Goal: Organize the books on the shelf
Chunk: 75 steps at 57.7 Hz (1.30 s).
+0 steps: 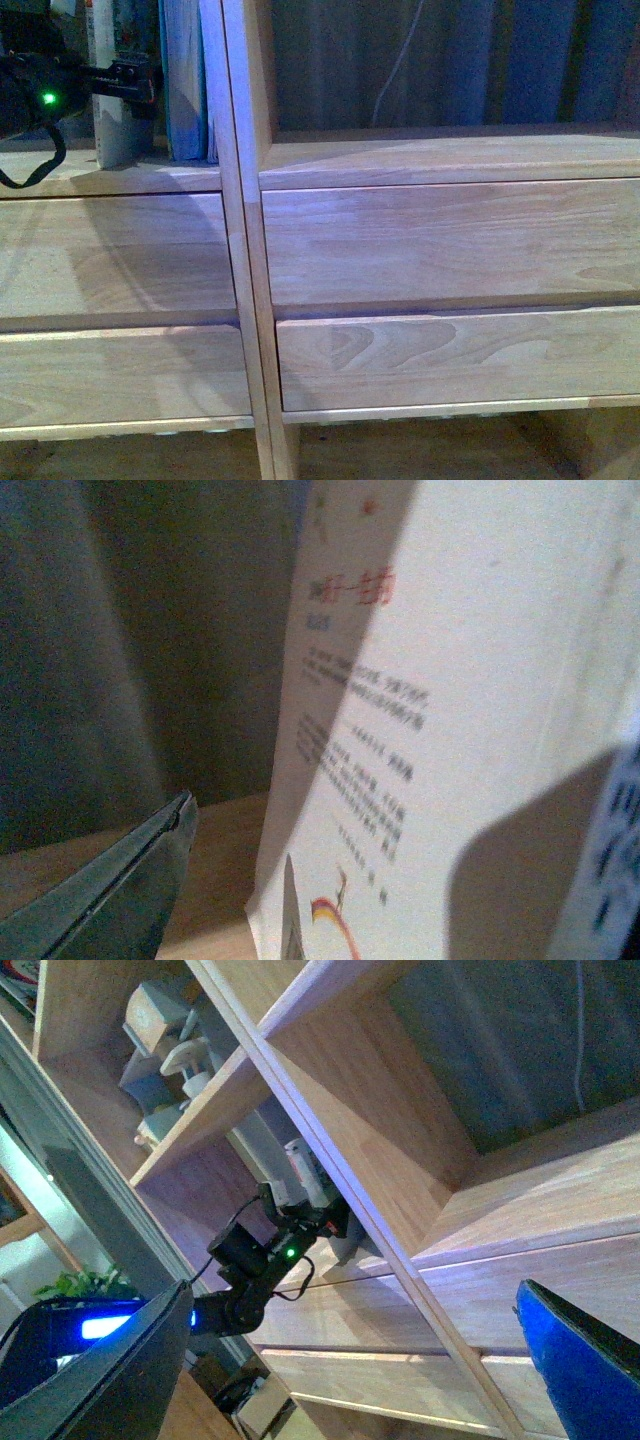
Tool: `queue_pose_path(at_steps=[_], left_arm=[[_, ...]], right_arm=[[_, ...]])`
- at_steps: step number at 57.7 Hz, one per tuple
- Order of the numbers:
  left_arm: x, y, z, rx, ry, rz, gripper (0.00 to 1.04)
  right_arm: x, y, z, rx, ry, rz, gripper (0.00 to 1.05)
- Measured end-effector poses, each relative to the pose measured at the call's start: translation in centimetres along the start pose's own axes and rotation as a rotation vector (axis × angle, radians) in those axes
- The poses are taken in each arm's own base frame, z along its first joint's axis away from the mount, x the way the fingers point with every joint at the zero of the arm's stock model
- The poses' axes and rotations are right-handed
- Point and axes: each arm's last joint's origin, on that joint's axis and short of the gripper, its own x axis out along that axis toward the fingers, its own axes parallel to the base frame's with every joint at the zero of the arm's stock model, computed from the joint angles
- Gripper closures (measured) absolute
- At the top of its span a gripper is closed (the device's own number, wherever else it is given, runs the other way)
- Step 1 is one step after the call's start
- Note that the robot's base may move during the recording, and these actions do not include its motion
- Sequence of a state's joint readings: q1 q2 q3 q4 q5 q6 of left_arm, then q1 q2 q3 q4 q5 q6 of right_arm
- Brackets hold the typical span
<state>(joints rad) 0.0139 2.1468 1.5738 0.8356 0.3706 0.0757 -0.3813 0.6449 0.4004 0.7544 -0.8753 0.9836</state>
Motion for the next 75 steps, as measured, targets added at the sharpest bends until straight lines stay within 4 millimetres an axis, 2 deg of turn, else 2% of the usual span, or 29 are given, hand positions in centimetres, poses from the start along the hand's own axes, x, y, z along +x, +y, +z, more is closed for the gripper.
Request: queue_pose_path(at_steps=[9,14,17,22,30,33,37,43,47,49,52,58,72,75], left_arm=[[-2.2,-0.9,0.7,-0.017,-0.018,-0.033,0.07],[-4.3,-1.7,1.8,-0.034,-0.033,-0.052,0.07],[-6.6,-2.4,2.8,-0.056,-0.035,-0.062,0.07],[-9.9,-3.0,3.5,-0.115,0.016,-0.031,0.07],[-15.6,-3.1,4.3,-0.221,0.092,0.045,0.07],[-18.4,-3.2,5.2,-0.267,0.108,0.081,0.07],[-21.0,-3.6,6.4,-0.296,0.106,0.1,0.07],[-25.3,-5.0,8.3,-0.33,0.091,0.089,0.08],[-26.7,-6.0,9.2,-0.278,0.16,0.25,0.2],[-27.6,-6.6,9.0,-0.236,0.201,0.314,0.27],[-28.4,-7.1,8.4,-0.195,0.225,0.351,0.35],[-29.7,-8.2,6.4,-0.165,0.273,0.359,0.53],[-31.8,-10.5,4.5,-0.14,0.279,0.374,0.96],[-32.1,-11.0,4.2,-0.142,0.276,0.357,1.02]], right_arm=[[-0.1,0.3,0.0,0.008,-0.004,0.012,0.07],[-0.1,0.5,0.1,0.008,-0.012,0.02,0.07],[-0.2,0.7,0.2,0.006,-0.019,0.024,0.07],[-0.3,0.7,0.2,-0.011,-0.022,0.004,0.07],[-0.1,0.6,0.2,-0.092,-0.044,-0.13,0.07],[0.1,0.4,-0.1,-0.171,-0.039,-0.199,0.07],[0.2,0.2,-0.6,-0.285,-0.024,-0.278,0.07],[0.2,0.5,-1.5,-0.494,-0.003,-0.366,0.07],[-0.1,0.9,-2.5,-0.593,0.01,-0.404,0.07],[-0.3,1.0,-3.1,-0.626,0.016,-0.424,0.08],[-0.8,1.2,-4.2,-0.615,0.069,-0.539,0.18],[-1.7,0.2,-6.1,-0.621,0.127,-0.629,0.35],[-3.0,-1.1,-8.7,-0.636,0.144,-0.634,0.76],[-3.2,-1.3,-9.1,-0.636,0.145,-0.635,0.85]])
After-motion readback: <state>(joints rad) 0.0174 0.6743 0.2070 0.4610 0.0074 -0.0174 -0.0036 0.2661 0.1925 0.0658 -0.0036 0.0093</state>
